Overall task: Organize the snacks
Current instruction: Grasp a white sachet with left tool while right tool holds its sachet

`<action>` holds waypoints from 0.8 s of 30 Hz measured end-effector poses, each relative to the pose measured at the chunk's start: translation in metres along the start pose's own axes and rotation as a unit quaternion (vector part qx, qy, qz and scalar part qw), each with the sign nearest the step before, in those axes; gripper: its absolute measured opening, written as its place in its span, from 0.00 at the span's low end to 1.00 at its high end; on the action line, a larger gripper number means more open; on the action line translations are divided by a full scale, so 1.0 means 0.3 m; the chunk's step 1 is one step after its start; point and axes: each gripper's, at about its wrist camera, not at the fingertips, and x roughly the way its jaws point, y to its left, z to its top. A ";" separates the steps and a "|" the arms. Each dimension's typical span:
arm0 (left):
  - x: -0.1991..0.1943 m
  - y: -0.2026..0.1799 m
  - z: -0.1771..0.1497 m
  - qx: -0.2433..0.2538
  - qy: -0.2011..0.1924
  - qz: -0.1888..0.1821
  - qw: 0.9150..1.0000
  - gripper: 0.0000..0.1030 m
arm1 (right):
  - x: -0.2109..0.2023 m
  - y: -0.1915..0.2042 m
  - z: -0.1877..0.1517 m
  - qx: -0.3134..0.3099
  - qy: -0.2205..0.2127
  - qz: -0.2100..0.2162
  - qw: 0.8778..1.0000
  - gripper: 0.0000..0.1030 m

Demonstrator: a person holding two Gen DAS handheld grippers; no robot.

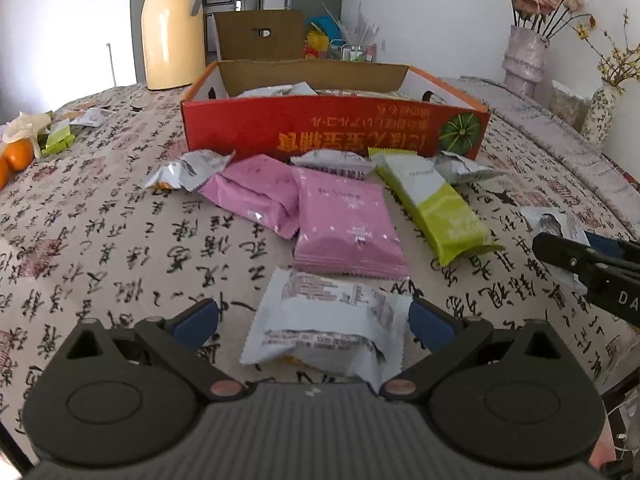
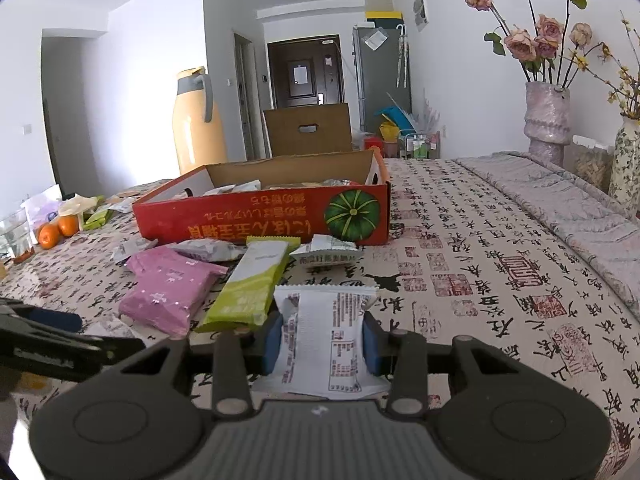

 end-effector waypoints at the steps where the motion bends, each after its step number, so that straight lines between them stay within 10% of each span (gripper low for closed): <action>1: 0.002 -0.004 -0.002 0.001 0.001 0.000 1.000 1.00 | -0.001 0.001 -0.003 0.000 0.001 0.001 1.000 0.39; 7: 0.007 -0.022 -0.011 -0.004 -0.004 0.006 1.000 1.00 | -0.007 0.002 -0.015 0.002 0.003 0.005 1.000 0.39; 24: -0.033 -0.041 -0.037 0.005 -0.030 0.007 1.000 0.57 | -0.030 0.031 -0.034 -0.004 0.002 0.025 1.000 0.39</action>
